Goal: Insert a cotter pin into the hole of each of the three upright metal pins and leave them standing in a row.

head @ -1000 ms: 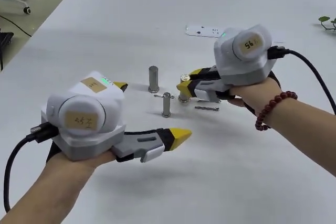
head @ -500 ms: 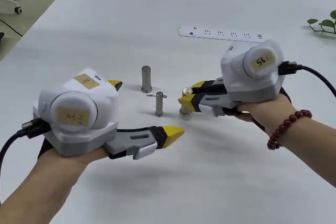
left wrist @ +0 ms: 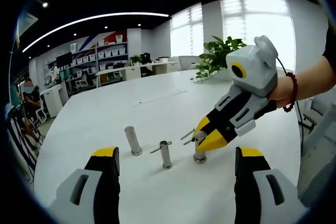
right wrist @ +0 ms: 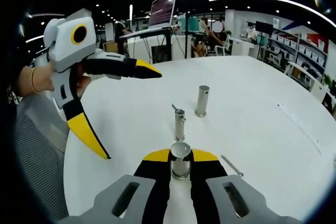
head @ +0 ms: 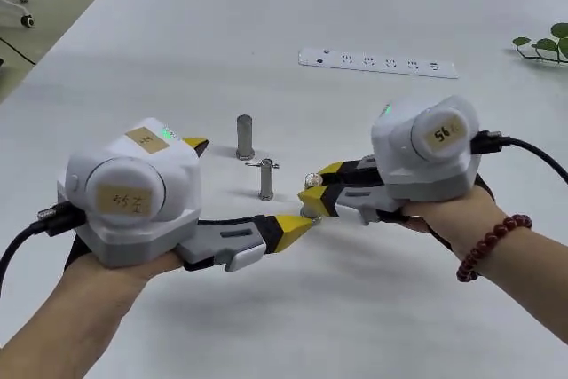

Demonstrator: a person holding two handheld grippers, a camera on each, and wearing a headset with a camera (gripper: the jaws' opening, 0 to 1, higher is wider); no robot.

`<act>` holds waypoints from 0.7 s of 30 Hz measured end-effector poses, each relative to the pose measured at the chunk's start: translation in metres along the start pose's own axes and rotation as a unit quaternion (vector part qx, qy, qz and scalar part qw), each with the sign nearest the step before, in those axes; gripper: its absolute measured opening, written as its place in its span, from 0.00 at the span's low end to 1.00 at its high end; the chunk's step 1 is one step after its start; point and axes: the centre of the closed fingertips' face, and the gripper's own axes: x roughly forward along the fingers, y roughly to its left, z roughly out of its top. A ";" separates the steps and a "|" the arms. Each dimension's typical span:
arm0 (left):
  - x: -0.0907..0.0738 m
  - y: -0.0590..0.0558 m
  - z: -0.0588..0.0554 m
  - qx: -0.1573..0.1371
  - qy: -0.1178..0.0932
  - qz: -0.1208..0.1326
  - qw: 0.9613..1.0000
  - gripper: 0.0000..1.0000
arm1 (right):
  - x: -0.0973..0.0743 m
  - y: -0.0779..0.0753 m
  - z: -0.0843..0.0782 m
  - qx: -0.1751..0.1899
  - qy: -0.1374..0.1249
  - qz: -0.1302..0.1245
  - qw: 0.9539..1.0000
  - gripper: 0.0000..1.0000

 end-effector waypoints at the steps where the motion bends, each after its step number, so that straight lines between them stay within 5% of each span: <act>1: 0.000 0.000 0.000 0.000 0.000 0.000 1.000 0.90 | 0.000 0.000 -0.001 0.000 0.001 0.000 1.000 0.08; 21: 0.002 -0.008 0.000 0.010 0.007 -0.012 1.000 0.87 | -0.003 0.000 -0.009 -0.002 -0.001 0.007 1.000 0.09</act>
